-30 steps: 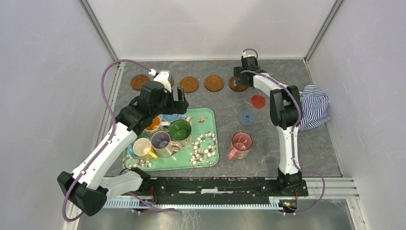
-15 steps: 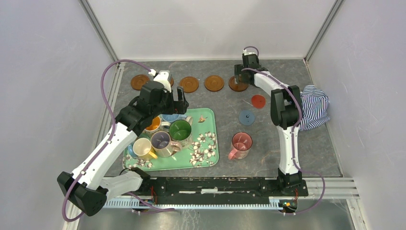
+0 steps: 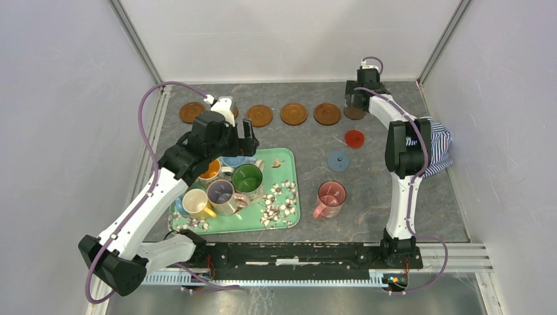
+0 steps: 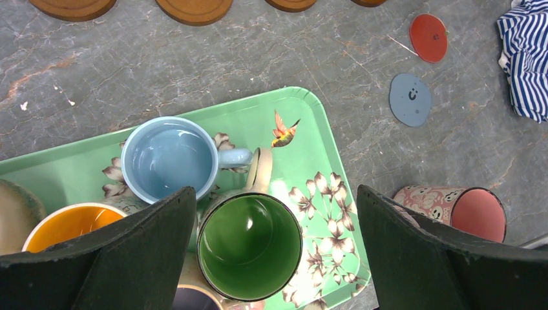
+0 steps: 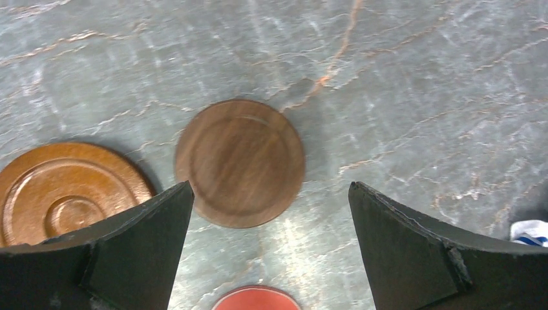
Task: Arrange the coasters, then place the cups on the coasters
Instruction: Move the coaster to the center of the board.
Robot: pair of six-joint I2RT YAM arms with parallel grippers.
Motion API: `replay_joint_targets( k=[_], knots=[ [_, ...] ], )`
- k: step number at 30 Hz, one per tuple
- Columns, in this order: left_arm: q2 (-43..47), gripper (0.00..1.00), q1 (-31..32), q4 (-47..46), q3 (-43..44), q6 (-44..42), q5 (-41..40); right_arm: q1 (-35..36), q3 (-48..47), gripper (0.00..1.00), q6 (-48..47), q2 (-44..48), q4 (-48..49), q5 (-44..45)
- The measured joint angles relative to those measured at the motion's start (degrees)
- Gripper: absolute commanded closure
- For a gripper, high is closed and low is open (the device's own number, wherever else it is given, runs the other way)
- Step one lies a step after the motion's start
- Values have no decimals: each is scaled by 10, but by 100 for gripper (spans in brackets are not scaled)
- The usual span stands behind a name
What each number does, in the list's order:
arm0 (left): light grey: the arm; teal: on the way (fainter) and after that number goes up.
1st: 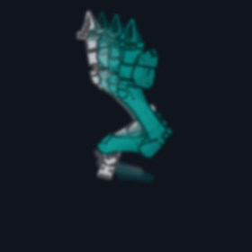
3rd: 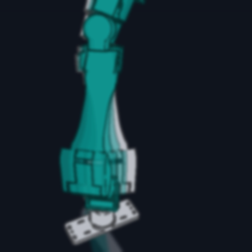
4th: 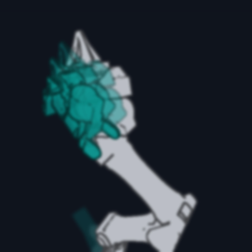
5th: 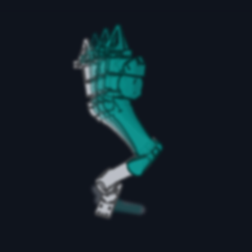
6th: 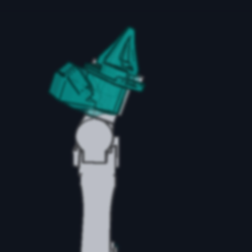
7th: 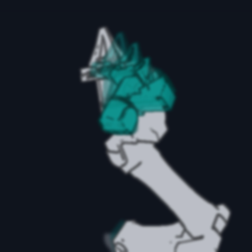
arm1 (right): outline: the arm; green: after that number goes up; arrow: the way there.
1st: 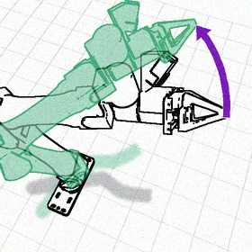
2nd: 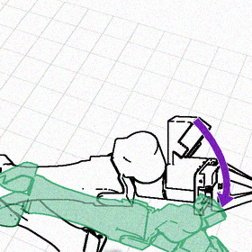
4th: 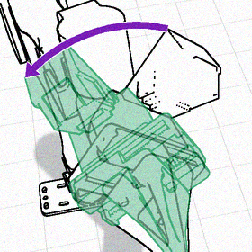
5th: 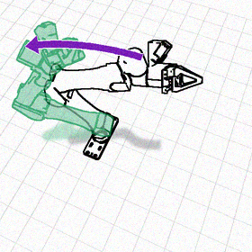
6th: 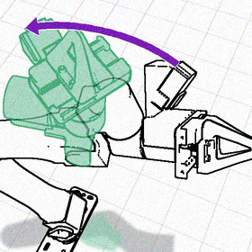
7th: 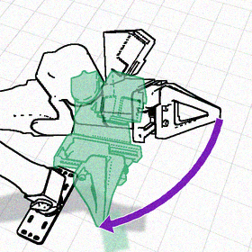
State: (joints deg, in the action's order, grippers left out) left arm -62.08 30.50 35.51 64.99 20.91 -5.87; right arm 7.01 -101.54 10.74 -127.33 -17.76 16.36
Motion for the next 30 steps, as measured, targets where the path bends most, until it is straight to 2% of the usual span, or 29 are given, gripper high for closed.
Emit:
replay_joint_targets(
  k=[6,18,30],
  knots=[
    [1,0,0,0,0,0,0,-19,4,2,2,-1,1,13],
    [5,0,0,0,0,0,0,-31,69,2,19,-1,25,18],
    [5,0,0,0,0,0,3,-46,152,2,30,46,68,21]
  ],
)
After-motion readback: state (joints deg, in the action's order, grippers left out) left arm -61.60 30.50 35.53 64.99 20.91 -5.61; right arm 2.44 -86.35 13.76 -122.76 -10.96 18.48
